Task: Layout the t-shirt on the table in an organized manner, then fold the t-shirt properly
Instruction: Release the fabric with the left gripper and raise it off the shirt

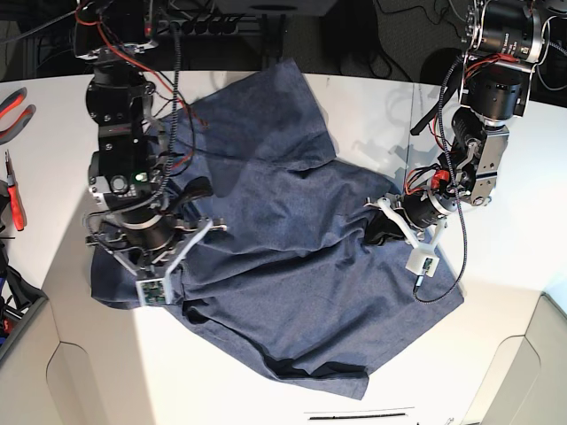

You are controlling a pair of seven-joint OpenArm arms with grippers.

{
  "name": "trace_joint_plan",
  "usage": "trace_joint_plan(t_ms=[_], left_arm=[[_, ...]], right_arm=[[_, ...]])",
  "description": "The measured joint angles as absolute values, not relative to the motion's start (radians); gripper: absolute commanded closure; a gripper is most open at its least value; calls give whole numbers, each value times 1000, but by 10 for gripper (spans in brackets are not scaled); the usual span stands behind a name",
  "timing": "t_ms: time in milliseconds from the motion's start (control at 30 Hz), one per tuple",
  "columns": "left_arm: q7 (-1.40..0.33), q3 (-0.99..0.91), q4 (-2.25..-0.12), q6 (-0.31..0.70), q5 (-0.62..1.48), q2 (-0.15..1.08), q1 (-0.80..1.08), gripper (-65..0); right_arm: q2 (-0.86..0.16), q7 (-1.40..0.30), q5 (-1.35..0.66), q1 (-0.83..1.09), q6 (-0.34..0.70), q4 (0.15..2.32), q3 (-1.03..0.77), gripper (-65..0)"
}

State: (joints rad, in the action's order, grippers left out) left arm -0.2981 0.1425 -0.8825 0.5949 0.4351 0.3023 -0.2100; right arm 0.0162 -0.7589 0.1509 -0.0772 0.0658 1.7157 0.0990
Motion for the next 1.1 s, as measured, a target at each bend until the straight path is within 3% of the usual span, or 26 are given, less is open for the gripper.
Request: trace_joint_plan(t_ms=[200, 667, 933, 1100], left_arm=[[-298, 142, -883, 595, 435, 302, -211, -28], [-256, 142, -883, 539, 408, 302, -208, -28], [-218, 143, -882, 534, 394, 302, -208, -32], [-232, 93, -905, 543, 385, 299, -198, -184]], right_arm=[[84, -736, 67, -49, 111, 1656, 229, 0], [37, -725, 184, -39, 75, 1408, 288, 0], [14, -719, 242, -45, 44, 1381, 271, 0], [14, -729, 253, -45, 40, 1381, 259, 0]])
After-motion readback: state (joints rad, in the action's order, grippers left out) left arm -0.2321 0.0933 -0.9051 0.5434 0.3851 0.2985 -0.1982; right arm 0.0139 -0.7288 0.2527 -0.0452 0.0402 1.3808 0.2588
